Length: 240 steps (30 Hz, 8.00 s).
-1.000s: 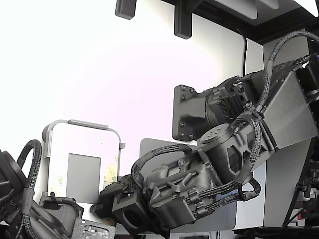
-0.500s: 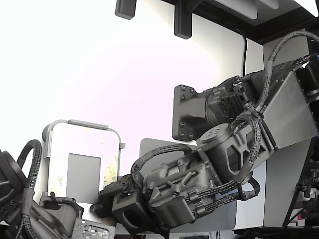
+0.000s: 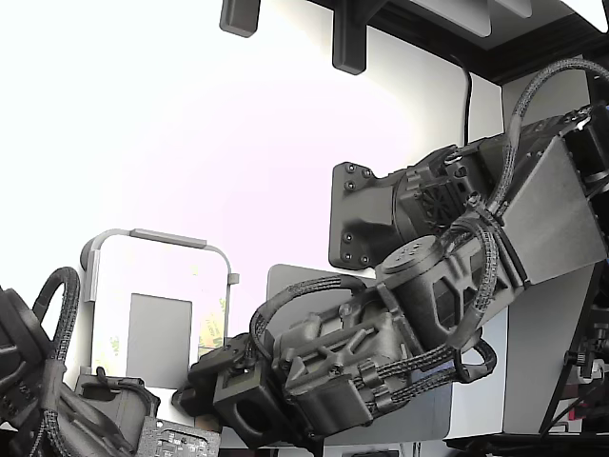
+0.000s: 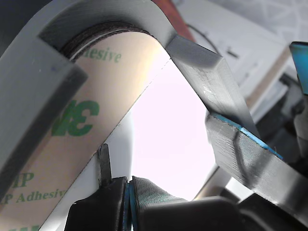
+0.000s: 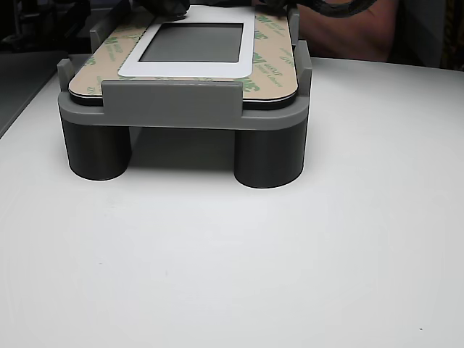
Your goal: Peel off protective film from adhesive tape.
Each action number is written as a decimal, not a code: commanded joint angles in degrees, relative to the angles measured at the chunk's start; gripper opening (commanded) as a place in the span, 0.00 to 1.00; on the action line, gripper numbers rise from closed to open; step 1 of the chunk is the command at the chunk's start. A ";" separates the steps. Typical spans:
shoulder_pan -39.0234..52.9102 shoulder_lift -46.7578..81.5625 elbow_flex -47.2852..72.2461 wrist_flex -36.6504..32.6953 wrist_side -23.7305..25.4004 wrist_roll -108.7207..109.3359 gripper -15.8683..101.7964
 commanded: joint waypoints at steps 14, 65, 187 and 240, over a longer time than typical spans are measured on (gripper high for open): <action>-0.26 1.58 -0.79 -0.35 0.18 0.53 0.05; 0.00 1.32 -1.67 0.18 0.09 0.18 0.05; 3.96 -2.11 -5.71 1.32 0.18 4.04 0.05; 3.60 -2.02 -6.77 3.34 0.35 3.34 0.05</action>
